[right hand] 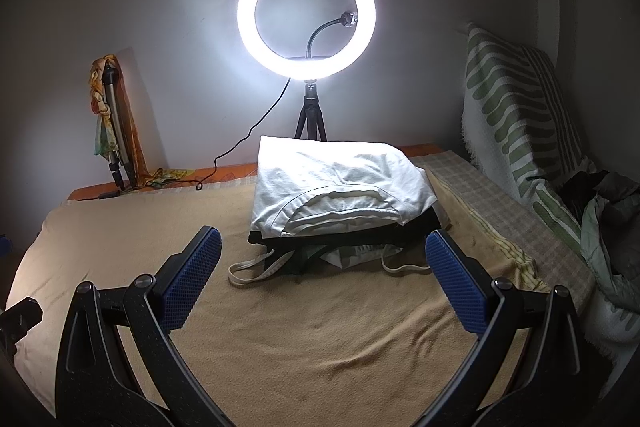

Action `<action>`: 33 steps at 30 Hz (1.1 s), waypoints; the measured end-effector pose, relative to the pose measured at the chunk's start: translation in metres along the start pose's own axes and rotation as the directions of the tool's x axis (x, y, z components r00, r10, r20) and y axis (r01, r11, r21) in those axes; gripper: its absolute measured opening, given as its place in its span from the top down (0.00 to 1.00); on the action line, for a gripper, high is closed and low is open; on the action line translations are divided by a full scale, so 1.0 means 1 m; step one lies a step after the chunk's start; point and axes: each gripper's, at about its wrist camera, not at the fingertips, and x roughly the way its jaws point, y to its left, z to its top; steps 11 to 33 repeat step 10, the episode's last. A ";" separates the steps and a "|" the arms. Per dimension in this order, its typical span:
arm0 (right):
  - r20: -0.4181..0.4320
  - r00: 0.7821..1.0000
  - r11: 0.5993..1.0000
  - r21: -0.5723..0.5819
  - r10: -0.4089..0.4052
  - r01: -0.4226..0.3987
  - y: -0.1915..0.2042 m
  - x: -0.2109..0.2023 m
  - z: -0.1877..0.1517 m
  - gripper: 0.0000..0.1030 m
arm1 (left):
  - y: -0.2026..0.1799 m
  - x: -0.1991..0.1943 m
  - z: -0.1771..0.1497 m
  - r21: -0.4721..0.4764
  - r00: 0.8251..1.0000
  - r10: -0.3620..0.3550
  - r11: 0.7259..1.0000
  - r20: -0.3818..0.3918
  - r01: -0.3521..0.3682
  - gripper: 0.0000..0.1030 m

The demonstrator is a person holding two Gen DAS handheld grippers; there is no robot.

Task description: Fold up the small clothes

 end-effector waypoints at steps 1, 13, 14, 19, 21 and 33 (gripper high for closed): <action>-0.001 1.000 1.000 -0.001 0.002 -0.002 0.000 0.000 0.000 0.00 | 0.000 0.000 -0.001 0.000 1.000 0.002 1.000 0.001 -0.002 0.00; -0.001 1.000 1.000 -0.001 0.006 -0.006 -0.001 0.001 0.001 0.00 | 0.003 -0.001 -0.004 -0.010 1.000 -0.005 1.000 -0.005 0.005 0.00; -0.001 1.000 1.000 -0.001 0.006 -0.006 -0.001 0.001 0.001 0.00 | 0.003 -0.001 -0.004 -0.010 1.000 -0.005 1.000 -0.005 0.005 0.00; -0.001 1.000 1.000 -0.001 0.006 -0.006 -0.001 0.001 0.001 0.00 | 0.003 -0.001 -0.004 -0.010 1.000 -0.005 1.000 -0.005 0.005 0.00; -0.001 1.000 1.000 -0.001 0.006 -0.006 -0.001 0.001 0.001 0.00 | 0.003 -0.001 -0.004 -0.010 1.000 -0.005 1.000 -0.005 0.005 0.00; -0.001 1.000 1.000 -0.001 0.006 -0.006 -0.001 0.001 0.001 0.00 | 0.003 -0.001 -0.004 -0.010 1.000 -0.005 1.000 -0.005 0.005 0.00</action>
